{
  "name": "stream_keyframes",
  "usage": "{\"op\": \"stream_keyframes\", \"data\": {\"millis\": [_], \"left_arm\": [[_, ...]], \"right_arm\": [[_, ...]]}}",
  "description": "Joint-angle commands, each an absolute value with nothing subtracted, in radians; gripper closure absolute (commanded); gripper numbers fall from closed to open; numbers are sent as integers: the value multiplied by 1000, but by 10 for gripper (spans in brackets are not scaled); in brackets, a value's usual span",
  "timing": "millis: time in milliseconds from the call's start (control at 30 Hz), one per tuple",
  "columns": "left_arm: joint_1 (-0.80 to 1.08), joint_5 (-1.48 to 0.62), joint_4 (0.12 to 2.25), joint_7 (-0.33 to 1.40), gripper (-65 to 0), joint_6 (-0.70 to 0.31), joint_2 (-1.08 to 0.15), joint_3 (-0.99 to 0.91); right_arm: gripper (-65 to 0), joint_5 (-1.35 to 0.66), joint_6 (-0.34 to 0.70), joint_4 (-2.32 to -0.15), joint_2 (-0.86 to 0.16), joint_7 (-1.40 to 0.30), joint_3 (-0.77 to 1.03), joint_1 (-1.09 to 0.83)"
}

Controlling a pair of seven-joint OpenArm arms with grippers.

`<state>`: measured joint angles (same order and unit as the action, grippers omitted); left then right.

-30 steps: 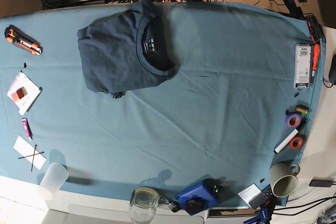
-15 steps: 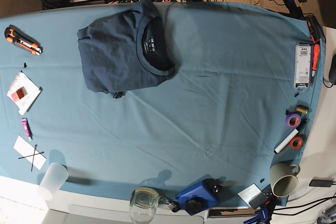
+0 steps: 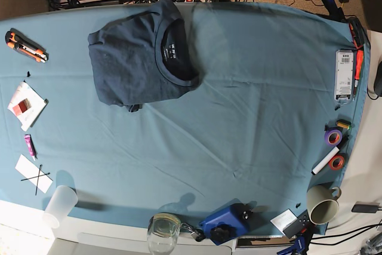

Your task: Fold the T-shirt properly

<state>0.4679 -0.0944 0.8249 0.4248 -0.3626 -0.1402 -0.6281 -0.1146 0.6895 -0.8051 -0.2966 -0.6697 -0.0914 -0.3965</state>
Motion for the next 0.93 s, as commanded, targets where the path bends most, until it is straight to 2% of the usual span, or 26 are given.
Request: {"op": "stream_keyframes", "data": {"millis": [0, 100, 267, 367, 467, 900], "left_arm": [[476, -61, 812, 373, 0, -348, -147, -594], [480, 19, 772, 207, 0, -296, -147, -472], [479, 23, 734, 61, 0, -205, -115, -337], [471, 28, 720, -71, 0, -203, -81, -302], [448, 35, 691, -112, 0, -202, -47, -299], [432, 86, 674, -128, 0, -199, -28, -299]], "right_arm": [[0, -110, 687, -785, -310, -651, -115, -381], [0, -84, 628, -720, -310, -583, -188, -336], [0, -28, 498, -659, -310, -387, -273, -302], [0, -25, 385, -627, -308, -221, -309, -302], [0, -23, 313, -584, -297, -150, -331, -301], [0, -22, 304, -554, -297, -147, -334, -282]]}}
